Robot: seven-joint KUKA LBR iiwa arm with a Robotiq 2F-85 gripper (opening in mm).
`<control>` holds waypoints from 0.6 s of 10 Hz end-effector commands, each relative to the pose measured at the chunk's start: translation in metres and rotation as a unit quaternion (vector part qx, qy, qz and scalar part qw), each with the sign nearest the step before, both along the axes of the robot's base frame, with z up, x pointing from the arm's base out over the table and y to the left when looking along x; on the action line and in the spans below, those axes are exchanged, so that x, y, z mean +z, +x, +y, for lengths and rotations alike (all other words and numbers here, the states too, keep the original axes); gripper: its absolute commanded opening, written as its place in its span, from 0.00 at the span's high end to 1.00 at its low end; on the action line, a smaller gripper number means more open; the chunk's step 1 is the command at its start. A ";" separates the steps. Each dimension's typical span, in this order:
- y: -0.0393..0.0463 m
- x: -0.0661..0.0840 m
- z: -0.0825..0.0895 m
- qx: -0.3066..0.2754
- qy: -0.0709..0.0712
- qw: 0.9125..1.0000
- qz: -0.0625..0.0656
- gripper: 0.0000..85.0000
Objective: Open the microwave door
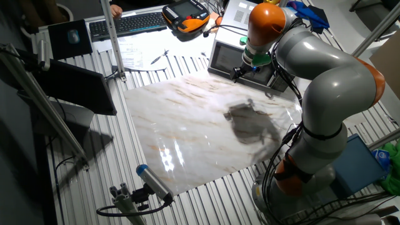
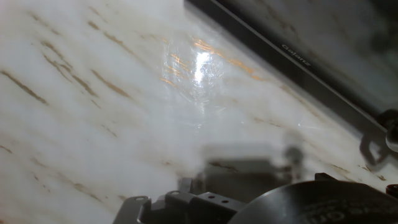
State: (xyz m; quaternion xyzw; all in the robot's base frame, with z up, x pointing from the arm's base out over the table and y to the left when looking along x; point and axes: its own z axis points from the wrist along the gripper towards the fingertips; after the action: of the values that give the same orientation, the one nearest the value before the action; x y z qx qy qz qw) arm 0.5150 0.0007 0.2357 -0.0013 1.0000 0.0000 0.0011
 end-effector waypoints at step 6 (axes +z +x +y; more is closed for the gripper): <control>0.0000 0.000 0.000 0.029 -0.015 0.992 0.118 1.00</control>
State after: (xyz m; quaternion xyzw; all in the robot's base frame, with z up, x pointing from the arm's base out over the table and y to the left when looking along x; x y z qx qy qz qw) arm 0.5151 0.0006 0.2359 -0.0291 0.9955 -0.0142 -0.0891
